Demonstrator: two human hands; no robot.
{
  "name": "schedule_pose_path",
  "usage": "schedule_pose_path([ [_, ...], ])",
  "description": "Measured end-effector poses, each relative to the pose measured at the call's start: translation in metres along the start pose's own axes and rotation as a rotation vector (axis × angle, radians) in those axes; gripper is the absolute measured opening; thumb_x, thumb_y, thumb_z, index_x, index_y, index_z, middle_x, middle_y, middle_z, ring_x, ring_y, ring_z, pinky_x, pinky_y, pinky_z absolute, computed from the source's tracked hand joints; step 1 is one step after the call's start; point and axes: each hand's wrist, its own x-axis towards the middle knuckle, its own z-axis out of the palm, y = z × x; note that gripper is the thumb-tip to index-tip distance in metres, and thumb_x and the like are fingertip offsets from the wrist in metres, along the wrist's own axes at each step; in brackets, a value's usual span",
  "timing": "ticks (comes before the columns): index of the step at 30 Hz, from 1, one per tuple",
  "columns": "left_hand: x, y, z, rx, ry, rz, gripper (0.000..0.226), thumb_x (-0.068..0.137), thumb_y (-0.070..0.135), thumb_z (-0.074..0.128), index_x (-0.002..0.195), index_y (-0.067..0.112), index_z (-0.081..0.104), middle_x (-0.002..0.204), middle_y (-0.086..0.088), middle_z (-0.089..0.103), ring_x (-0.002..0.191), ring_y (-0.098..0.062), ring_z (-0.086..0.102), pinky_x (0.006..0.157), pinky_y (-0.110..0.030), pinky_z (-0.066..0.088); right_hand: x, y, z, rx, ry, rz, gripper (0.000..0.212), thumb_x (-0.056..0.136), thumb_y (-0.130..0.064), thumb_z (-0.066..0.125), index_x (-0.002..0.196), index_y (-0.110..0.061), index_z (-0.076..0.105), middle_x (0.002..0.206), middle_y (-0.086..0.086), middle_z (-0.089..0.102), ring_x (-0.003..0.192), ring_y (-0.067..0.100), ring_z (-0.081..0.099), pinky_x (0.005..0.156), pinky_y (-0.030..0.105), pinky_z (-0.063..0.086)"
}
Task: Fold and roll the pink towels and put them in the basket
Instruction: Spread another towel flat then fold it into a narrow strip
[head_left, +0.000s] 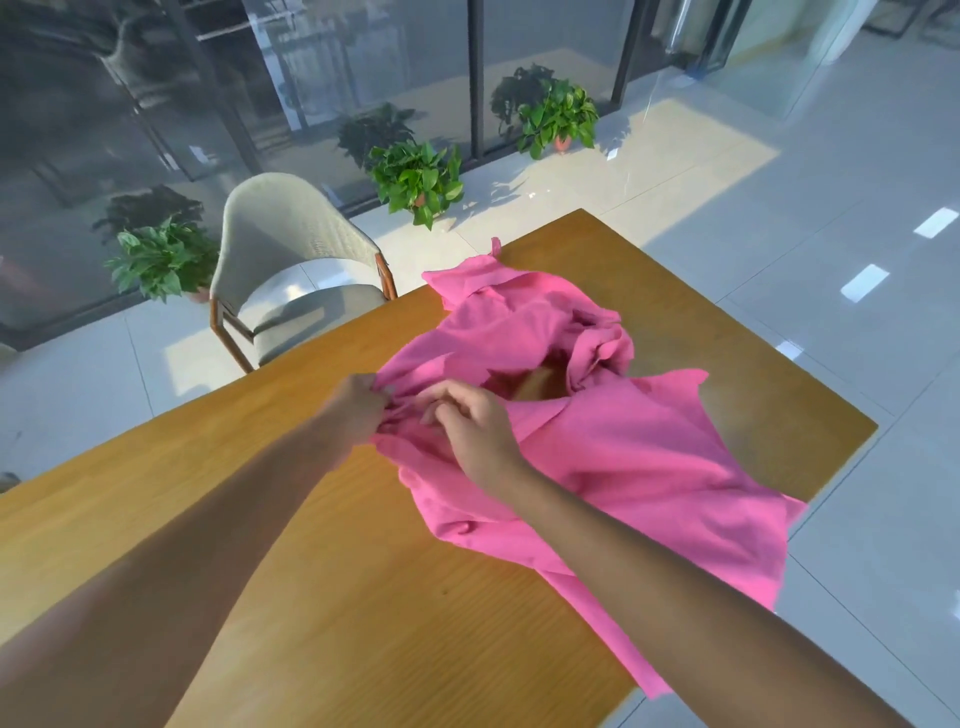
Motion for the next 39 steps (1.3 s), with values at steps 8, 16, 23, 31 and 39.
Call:
schedule_pose_path([
  [8, -0.047, -0.09, -0.037, -0.175, -0.076, 0.041, 0.061, 0.097, 0.064, 0.045, 0.093, 0.009, 0.072, 0.079, -0.01, 0.069, 0.069, -0.027, 0.067, 0.067, -0.034, 0.054, 0.038, 0.031, 0.011, -0.163, 0.214, 0.659, 0.086, 0.087, -0.056, 0.066, 0.153, -0.015, 0.029, 0.148, 0.012, 0.046, 0.132, 0.031, 0.048, 0.103, 0.037, 0.039],
  [16, -0.087, -0.2, -0.088, 0.108, -0.212, 0.018, 0.032, 0.093, 0.045, 0.067, 0.106, 0.016, 0.072, 0.094, -0.003, 0.076, 0.085, -0.024, 0.073, 0.075, -0.033, 0.061, 0.001, 0.035, 0.097, -0.139, 0.234, 0.567, 0.041, 0.088, -0.012, 0.058, 0.128, -0.022, 0.061, 0.102, -0.001, 0.068, 0.089, 0.022, 0.061, 0.07, 0.028, 0.049],
  [23, -0.116, -0.282, -0.164, -0.112, -0.494, -0.23, 0.072, 0.087, 0.08, 0.032, 0.125, 0.028, 0.064, 0.12, -0.007, 0.073, 0.101, -0.025, 0.074, 0.09, -0.037, 0.057, -0.022, 0.003, 0.175, -0.041, 0.072, 0.495, 0.062, 0.087, -0.002, 0.049, 0.141, -0.032, 0.051, 0.122, 0.001, 0.057, 0.105, 0.021, 0.057, 0.09, 0.033, 0.048],
  [31, -0.09, -0.318, -0.18, 0.287, -0.098, 0.022, 0.03, 0.105, 0.041, 0.048, 0.108, 0.017, 0.067, 0.096, 0.002, 0.077, 0.081, -0.017, 0.075, 0.073, -0.028, 0.054, -0.047, -0.014, 0.226, -0.075, -0.148, 0.364, 0.059, 0.059, -0.007, 0.052, 0.102, -0.043, 0.068, 0.101, -0.012, 0.067, 0.088, 0.014, 0.059, 0.071, 0.028, 0.049],
  [39, -0.046, -0.229, -0.17, 0.186, 0.228, 0.407, 0.051, 0.105, 0.032, 0.047, 0.154, 0.033, 0.033, 0.161, 0.002, 0.032, 0.137, -0.023, 0.046, 0.106, -0.048, 0.048, -0.054, -0.037, 0.223, 0.03, -0.484, 0.24, 0.054, 0.061, 0.001, 0.051, 0.1, -0.032, 0.07, 0.095, -0.004, 0.067, 0.082, 0.01, 0.056, 0.064, 0.025, 0.043],
])
